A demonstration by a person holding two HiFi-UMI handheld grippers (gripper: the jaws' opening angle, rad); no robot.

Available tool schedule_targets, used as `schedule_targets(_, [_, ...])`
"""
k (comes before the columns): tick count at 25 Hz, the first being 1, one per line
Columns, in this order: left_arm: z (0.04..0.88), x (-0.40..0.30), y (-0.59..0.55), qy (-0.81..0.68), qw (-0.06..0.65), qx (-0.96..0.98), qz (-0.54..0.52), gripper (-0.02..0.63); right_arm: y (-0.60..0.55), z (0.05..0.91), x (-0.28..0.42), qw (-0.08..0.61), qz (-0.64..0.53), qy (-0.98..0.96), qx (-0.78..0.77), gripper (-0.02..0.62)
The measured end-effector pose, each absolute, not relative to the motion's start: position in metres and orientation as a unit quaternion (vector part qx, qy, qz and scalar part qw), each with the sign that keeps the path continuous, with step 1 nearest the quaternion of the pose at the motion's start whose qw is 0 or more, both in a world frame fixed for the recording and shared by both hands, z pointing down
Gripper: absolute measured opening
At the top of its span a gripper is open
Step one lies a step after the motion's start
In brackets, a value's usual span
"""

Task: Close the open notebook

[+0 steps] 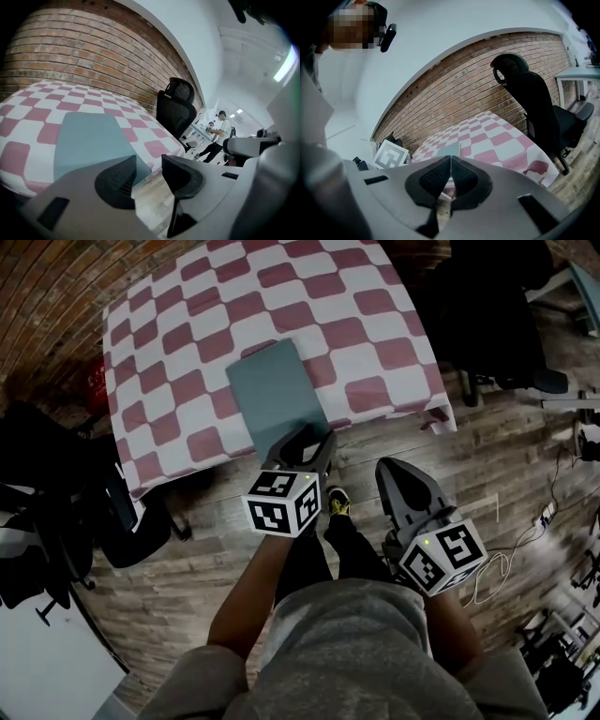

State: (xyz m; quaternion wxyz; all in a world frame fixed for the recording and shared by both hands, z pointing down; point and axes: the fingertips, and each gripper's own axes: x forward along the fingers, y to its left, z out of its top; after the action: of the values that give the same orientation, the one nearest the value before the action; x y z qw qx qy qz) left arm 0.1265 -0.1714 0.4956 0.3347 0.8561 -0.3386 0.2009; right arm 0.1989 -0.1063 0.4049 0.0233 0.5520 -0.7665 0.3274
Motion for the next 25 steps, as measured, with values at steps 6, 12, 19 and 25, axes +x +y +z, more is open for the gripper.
schedule_targets(6, [0.516, 0.139, -0.159, -0.307, 0.333, 0.86, 0.237, 0.16, -0.1, 0.406, 0.207, 0.024, 0.328, -0.759, 0.561, 0.026])
schedule_targets(12, [0.523, 0.141, -0.148, -0.298, 0.324, 0.859, 0.263, 0.16, -0.095, 0.4, 0.217, 0.021, 0.318, -0.758, 0.569, 0.026])
schedule_targets(19, [0.498, 0.126, -0.131, -0.318, 0.314, 0.859, 0.25, 0.16, -0.082, 0.386, 0.237, 0.023, 0.295, -0.761, 0.578, 0.026])
schedule_targets(25, [0.447, 0.105, -0.118, -0.355, 0.289, 0.864, 0.209, 0.158, -0.072, 0.367, 0.251, 0.018, 0.276, -0.765, 0.581, 0.026])
